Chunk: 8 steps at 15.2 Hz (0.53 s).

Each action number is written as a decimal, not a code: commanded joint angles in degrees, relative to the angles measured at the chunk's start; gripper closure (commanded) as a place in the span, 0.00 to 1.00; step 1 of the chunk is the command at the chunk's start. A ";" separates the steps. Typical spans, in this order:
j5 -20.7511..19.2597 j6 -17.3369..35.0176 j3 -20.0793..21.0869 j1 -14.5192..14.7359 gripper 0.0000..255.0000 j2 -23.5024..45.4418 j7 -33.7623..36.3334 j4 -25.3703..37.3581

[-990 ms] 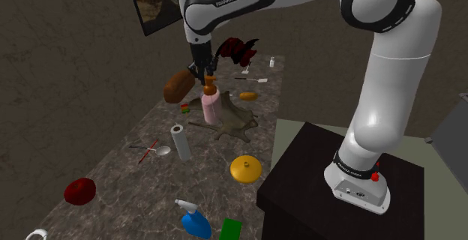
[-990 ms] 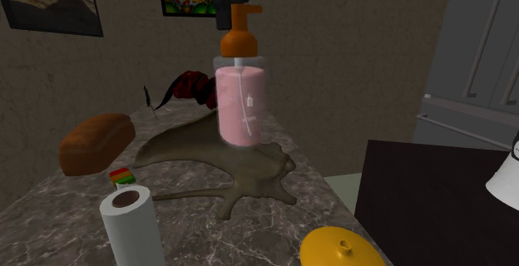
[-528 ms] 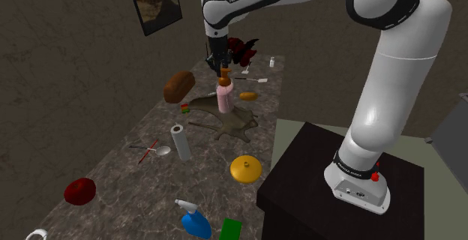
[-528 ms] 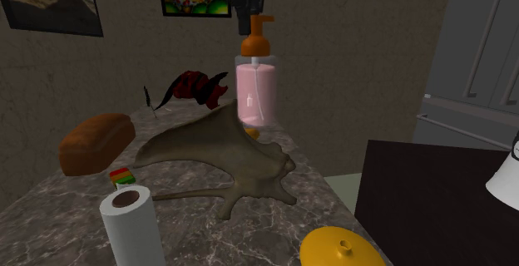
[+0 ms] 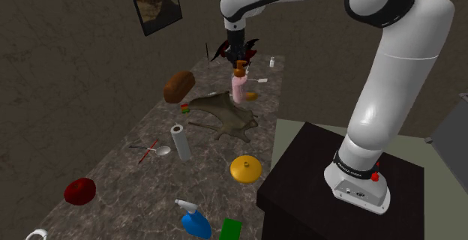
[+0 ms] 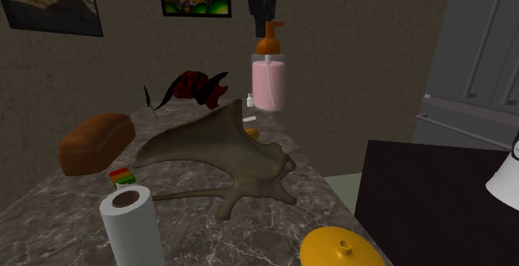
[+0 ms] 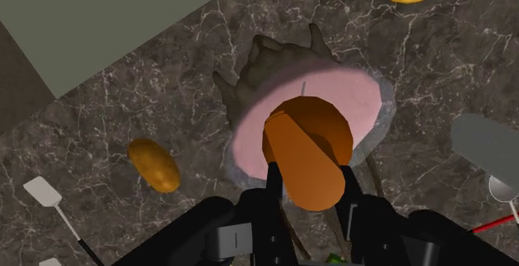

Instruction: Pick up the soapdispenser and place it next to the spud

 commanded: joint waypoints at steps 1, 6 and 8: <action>0.05 0.14 -1.27 -1.50 1.00 -0.20 -2.88 -0.30; 0.27 -0.29 -4.24 -5.05 1.00 1.43 -9.45 1.80; 0.44 -0.59 -5.37 -6.49 1.00 2.46 -12.06 3.12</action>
